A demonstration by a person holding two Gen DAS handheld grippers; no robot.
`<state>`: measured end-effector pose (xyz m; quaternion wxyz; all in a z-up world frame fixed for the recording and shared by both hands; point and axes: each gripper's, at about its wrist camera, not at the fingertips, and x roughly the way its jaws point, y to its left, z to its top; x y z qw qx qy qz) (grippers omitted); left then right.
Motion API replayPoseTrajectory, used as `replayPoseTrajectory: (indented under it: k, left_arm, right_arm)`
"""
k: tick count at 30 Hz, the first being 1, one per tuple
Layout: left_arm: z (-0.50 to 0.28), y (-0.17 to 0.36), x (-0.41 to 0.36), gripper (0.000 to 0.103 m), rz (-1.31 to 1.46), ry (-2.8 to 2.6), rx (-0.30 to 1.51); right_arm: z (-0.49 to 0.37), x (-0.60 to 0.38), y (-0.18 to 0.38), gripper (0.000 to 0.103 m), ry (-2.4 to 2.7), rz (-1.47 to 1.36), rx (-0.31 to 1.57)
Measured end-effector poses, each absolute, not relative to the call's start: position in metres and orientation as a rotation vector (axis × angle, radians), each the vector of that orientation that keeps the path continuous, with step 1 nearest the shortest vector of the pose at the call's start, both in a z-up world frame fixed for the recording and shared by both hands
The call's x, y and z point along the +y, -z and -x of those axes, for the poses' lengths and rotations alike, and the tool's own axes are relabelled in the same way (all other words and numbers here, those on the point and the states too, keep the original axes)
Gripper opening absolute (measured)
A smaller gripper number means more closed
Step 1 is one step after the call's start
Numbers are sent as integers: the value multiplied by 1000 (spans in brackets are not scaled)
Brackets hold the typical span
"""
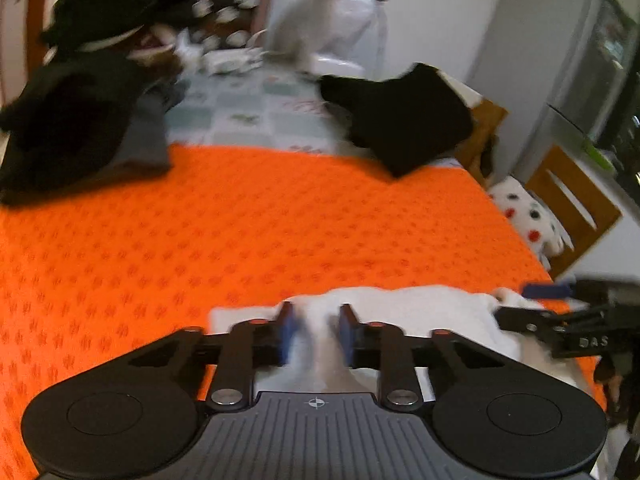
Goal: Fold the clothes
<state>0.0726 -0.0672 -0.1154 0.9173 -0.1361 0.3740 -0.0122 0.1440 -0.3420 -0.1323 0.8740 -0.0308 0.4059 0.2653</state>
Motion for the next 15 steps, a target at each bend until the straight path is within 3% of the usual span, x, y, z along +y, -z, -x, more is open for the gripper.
replayPoseTrajectory:
  k: [5, 8, 13, 15]
  left_arm:
    - [-67, 110, -55, 21, 318, -42, 723]
    - [-64, 105, -43, 43, 339, -86, 682]
    - [-67, 115, -19, 50, 438, -99, 731]
    - [-70, 120, -18, 50, 454, -78, 753]
  right_arm:
    - [-145, -368, 133, 86, -484, -39, 871]
    - [-140, -372, 120, 85, -457, -32, 829]
    - [-154, -386, 133, 59, -432, -156, 916]
    - [-158, -388, 140, 54, -434, -201, 943]
